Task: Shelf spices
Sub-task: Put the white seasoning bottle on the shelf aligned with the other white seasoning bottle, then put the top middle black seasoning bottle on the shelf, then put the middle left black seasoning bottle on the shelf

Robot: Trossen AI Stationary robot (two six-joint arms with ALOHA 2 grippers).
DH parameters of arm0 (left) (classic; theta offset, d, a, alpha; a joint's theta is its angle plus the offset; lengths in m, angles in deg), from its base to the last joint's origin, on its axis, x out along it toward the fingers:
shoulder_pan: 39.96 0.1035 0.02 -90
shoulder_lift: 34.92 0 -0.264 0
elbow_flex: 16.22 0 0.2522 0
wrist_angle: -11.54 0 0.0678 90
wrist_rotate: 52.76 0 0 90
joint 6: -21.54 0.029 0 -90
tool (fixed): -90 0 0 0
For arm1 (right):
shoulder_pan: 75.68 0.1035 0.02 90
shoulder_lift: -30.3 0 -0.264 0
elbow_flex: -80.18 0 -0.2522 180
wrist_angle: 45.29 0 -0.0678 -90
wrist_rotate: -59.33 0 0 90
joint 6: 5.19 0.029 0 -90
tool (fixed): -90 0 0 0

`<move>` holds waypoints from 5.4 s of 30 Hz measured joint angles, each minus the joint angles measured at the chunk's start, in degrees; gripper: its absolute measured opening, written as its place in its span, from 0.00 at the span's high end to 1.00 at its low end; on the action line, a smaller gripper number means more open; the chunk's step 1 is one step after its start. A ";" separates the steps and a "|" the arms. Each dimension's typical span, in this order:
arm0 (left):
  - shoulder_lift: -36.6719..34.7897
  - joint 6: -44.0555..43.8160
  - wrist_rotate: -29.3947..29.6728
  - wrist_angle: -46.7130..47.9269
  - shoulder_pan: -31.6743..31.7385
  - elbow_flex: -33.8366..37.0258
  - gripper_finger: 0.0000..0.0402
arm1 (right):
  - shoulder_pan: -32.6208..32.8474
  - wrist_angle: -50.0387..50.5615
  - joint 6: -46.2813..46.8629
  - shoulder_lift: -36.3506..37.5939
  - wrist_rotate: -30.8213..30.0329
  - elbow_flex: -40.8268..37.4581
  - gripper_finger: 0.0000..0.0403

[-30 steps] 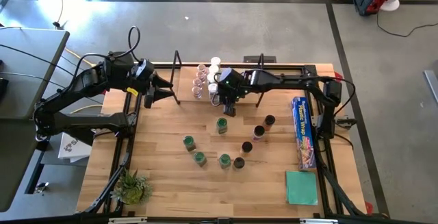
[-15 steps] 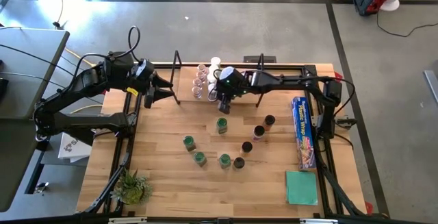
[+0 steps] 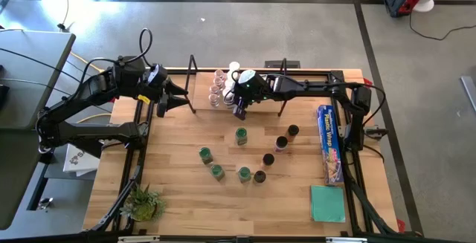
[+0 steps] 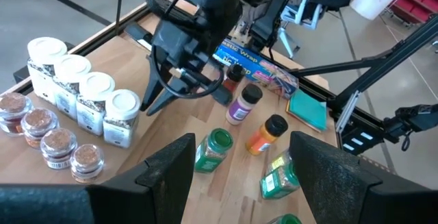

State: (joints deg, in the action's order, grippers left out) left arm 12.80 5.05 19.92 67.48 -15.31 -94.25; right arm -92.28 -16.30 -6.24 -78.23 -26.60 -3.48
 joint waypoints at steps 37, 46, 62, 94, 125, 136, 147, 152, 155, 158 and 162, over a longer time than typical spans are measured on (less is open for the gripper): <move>0.00 3.72 -0.61 0.07 0.00 0.00 0.42 | 20.57 56.40 17.11 9.62 1.92 -1.59 0.22; 0.00 3.69 -1.11 0.21 0.00 0.00 0.42 | 18.79 49.53 19.06 9.61 -2.52 -5.95 0.22; 0.02 3.55 -1.00 0.55 -0.35 0.02 0.42 | 18.64 48.67 23.43 9.56 1.34 -0.97 0.24; 0.01 3.65 -0.70 0.53 -0.37 0.02 0.42 | 34.34 32.57 13.12 -0.48 -0.58 3.76 0.24; 0.43 6.25 1.96 0.01 -0.37 0.02 0.42 | 1.18 58.17 18.01 -0.08 -7.19 36.37 0.53; 0.52 6.23 10.45 -2.18 -0.30 0.02 0.42 | -18.62 44.61 6.34 -9.87 0.92 35.85 0.53; 0.79 3.03 15.50 -6.67 -0.29 0.02 0.42 | -20.18 41.08 2.06 -16.22 2.13 35.80 0.53; 1.07 1.59 15.48 -7.58 -0.29 0.02 0.42 | -19.95 40.97 2.30 -16.20 2.18 35.83 0.53; 1.18 1.59 15.50 -7.89 -0.29 0.02 0.42 | -19.91 40.74 3.14 -16.20 2.21 35.83 0.43; 1.18 1.61 15.47 -7.87 -0.31 0.02 0.42 | -19.89 39.95 3.59 -16.20 2.19 35.83 0.37; 1.20 1.61 15.47 -7.87 -0.29 0.02 0.42 | -19.83 38.21 3.59 -16.20 2.25 35.83 0.36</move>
State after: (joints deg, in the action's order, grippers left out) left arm 14.00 6.66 35.39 59.61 -15.60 -94.23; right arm -112.10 21.91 -2.64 -94.42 -24.35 32.35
